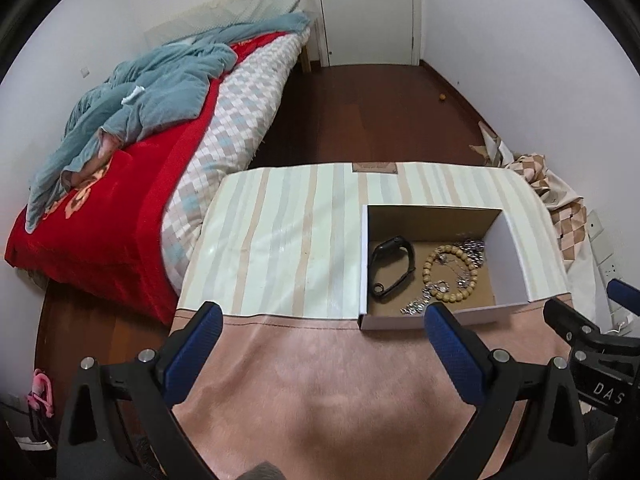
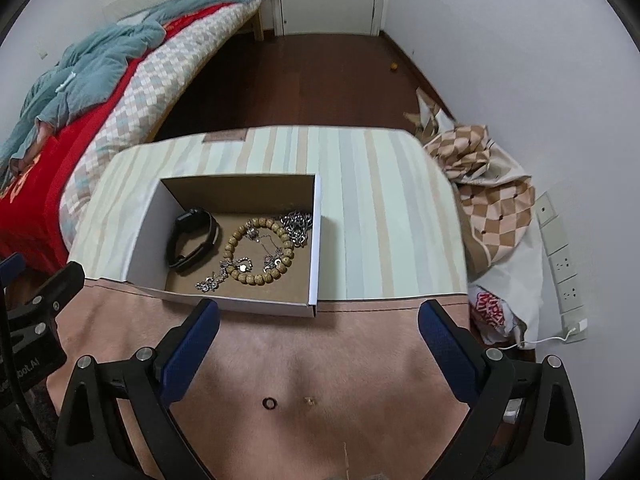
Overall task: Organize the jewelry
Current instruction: 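Lift both tools out of the box back over the table, then grasp the black ring with the left tool while the right tool grasps the gold charm, then carry the ring and charm into the box and open both tools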
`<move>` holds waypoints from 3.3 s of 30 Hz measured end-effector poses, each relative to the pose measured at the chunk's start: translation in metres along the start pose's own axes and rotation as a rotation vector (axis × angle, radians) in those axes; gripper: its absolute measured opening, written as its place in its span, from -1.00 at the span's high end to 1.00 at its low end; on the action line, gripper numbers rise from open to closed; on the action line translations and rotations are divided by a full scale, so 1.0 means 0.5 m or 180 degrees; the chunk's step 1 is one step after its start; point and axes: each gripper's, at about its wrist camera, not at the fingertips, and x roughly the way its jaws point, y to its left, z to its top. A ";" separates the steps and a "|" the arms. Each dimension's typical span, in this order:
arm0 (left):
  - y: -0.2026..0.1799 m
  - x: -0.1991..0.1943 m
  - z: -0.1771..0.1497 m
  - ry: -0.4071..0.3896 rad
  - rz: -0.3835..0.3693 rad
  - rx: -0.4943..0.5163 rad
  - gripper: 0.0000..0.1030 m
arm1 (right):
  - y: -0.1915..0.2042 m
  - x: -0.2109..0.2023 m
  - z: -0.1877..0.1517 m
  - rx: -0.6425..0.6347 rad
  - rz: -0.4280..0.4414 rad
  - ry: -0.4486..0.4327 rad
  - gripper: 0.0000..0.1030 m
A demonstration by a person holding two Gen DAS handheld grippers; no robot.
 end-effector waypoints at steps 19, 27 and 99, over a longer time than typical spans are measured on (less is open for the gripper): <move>-0.023 -0.061 -0.072 -0.0137 0.0104 -0.0107 -0.99 | -0.063 -0.101 -0.079 0.0211 0.0147 -0.0275 -0.96; -0.041 0.099 -0.164 0.0411 0.0350 -0.0010 -0.99 | -0.087 0.104 -0.210 0.0285 0.0472 0.0197 0.07; -0.052 0.242 0.120 0.0640 -0.0807 -0.0008 0.81 | -0.002 0.173 0.095 0.0213 0.1053 0.0026 0.75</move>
